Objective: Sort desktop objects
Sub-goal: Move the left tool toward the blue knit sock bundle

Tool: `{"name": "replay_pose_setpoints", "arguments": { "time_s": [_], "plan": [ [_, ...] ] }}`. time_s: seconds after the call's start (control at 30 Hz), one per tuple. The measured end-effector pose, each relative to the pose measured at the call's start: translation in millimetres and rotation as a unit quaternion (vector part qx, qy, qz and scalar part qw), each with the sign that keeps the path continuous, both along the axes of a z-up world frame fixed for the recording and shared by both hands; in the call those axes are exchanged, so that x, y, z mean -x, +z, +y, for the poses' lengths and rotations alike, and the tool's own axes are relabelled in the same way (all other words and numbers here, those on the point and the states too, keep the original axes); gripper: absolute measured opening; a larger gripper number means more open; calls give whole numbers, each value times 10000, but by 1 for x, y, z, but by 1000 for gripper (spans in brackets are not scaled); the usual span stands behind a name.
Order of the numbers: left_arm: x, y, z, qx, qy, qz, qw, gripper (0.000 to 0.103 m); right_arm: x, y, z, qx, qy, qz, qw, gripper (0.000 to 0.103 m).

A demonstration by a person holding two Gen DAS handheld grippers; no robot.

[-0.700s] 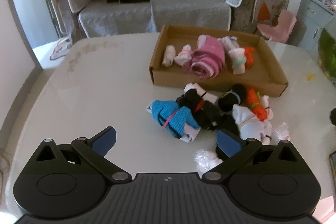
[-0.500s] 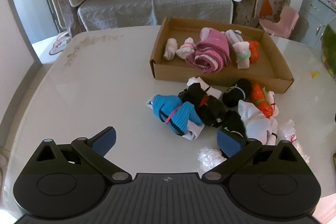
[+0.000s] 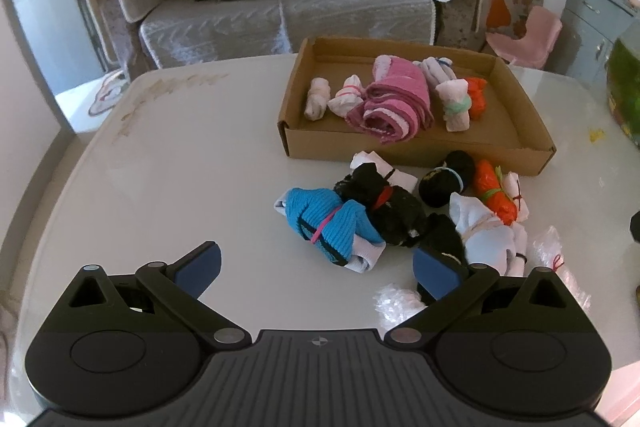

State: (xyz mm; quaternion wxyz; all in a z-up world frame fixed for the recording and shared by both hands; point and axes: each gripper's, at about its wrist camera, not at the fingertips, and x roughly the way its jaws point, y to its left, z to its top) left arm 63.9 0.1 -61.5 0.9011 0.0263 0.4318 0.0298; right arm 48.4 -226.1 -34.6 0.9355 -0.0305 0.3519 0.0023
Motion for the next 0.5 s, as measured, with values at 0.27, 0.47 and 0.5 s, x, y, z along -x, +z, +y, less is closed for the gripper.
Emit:
{"name": "replay_pose_setpoints", "arguments": {
  "time_s": [0.27, 0.47, 0.5],
  "plan": [
    [-15, -30, 23, -345, -170, 115, 9992, 103, -3, -15, -12, -89, -21, 122, 9999, 103],
    [-36, -53, 32, 120, 113, 473, 9987, 103, -7, -35, -14, -83, 48, 290, 9995, 103],
    [-38, -55, 31, 115, 131, 485, 9987, 103, -7, -38, -14, -106, 55, 329, 9994, 103]
  ]
}}
